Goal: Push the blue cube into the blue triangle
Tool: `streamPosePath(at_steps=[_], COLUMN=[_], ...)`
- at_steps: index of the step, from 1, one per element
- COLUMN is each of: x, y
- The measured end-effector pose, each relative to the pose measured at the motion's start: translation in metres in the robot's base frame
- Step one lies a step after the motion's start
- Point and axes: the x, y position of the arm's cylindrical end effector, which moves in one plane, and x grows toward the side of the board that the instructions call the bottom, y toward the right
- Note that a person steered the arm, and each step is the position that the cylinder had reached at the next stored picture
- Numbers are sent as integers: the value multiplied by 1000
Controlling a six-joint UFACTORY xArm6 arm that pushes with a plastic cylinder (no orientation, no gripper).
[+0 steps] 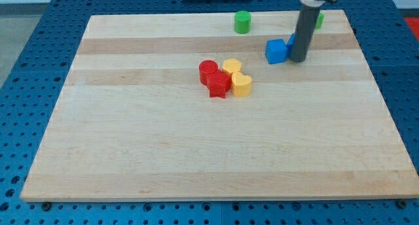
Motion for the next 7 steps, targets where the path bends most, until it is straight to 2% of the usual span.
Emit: streamPosePath(at_steps=[2,3,5,7], x=[-28,-1,48,34], y=[33,29,-49,-114])
